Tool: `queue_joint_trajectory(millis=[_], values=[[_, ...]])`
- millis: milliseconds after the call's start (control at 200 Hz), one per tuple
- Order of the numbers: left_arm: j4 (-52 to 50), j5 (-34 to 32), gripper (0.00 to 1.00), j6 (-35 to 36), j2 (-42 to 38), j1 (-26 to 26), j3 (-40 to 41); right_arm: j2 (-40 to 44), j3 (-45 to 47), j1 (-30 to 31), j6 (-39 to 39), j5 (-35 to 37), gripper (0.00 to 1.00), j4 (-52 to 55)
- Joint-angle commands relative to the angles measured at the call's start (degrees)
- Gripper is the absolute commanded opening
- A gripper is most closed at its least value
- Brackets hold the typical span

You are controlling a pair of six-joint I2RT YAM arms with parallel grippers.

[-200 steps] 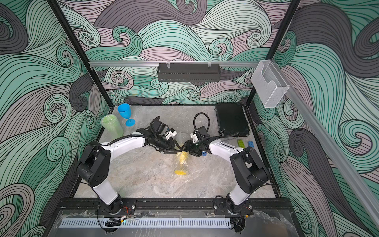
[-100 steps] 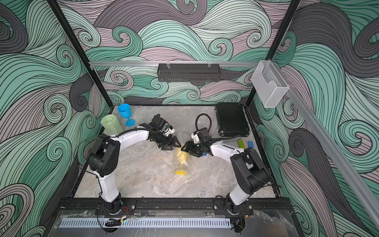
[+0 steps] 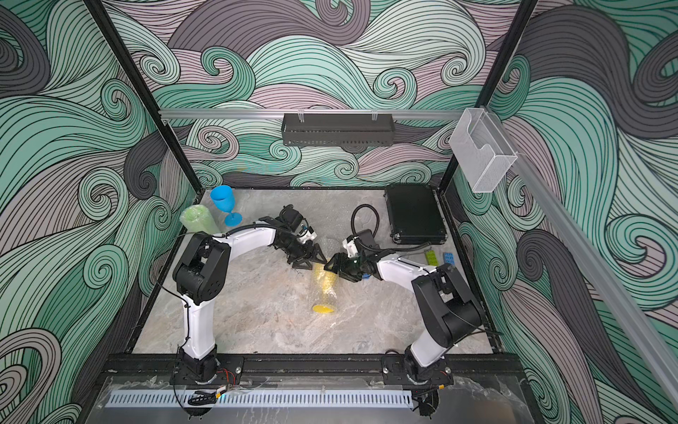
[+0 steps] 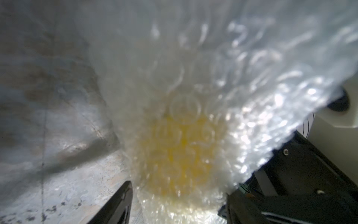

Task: Wrap wine glasses in bubble wrap
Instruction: Wrap the wine glass in bubble wrap.

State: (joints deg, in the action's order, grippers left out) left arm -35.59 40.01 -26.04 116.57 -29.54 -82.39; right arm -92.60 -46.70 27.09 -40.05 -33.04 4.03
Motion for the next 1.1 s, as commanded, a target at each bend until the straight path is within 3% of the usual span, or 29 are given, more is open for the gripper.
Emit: queue_joint_trajectory(millis=[0,175,315,585,741,1096], values=[[-2.8,-3.2,0.69,1.2,2.2,-1.1,0.0,0.6,1.3,0.2,-0.1,-0.2,0.67,2.8],[-2.5,-4.9,0.68,1.9,2.5,-1.3,1.3,5.2,0.3,0.2,0.1,0.5,0.78,7.5],[-2.7,-5.7,0.68,2.1,2.5,-1.5,1.3,13.9,1.8,0.4,-0.1,3.1,0.8,14.6],[-2.8,-6.3,0.68,2.2,2.2,-2.0,1.4,27.5,6.2,7.4,-9.9,5.9,0.61,21.9],[-2.8,-6.8,0.67,2.5,2.0,-2.3,1.4,25.2,5.9,11.8,-12.5,6.8,0.52,19.8],[-2.6,-7.7,0.67,2.9,1.3,-2.7,2.0,14.8,0.5,15.0,-12.4,6.5,0.52,13.6]])
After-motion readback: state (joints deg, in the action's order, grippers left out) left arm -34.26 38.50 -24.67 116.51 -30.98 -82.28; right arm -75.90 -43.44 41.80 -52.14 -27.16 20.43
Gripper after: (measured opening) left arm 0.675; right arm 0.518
